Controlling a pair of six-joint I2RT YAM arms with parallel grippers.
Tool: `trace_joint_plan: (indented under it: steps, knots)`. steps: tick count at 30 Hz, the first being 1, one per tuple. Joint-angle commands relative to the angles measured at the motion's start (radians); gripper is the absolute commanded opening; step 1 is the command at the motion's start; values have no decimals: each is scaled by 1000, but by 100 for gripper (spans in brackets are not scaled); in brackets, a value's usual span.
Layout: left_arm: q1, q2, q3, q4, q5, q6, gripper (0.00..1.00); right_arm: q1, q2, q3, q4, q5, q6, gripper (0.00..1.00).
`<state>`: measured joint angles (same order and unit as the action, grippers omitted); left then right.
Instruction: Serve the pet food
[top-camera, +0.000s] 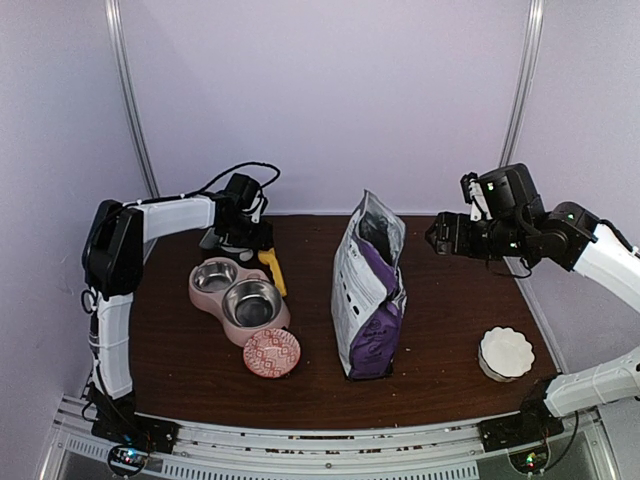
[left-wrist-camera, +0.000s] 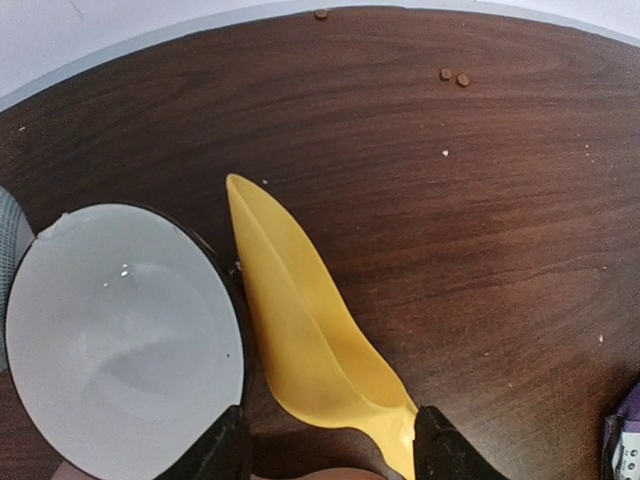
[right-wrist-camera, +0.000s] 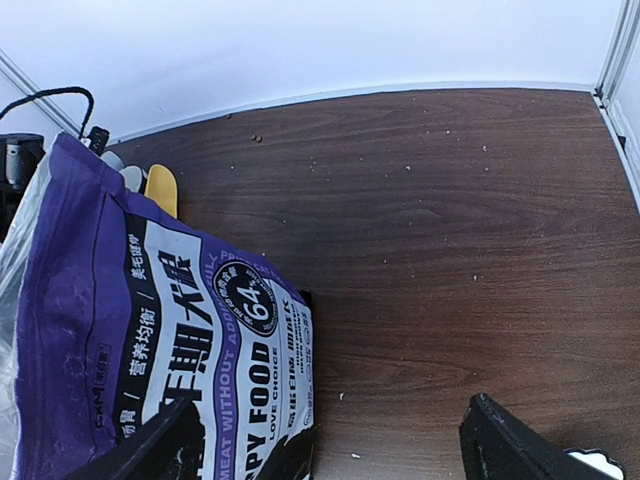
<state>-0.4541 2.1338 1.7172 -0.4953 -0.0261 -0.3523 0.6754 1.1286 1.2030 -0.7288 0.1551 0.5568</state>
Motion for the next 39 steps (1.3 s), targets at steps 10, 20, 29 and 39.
trace_joint_plan:
  steps: [10, 20, 29, 39]
  knots:
    - [13, 142, 150, -27, -57, 41, 59, -7, 6, -7, 6, -32, 38, 91]
    - [13, 175, 171, -60, -112, 55, 49, -7, 19, -12, 17, -47, 49, 91]
    - [14, 179, 191, -71, -104, 31, 27, -6, 28, -13, 22, -55, 54, 91]
    - [17, 195, 201, -57, -68, -17, 24, -7, 30, -13, 17, -49, 52, 91]
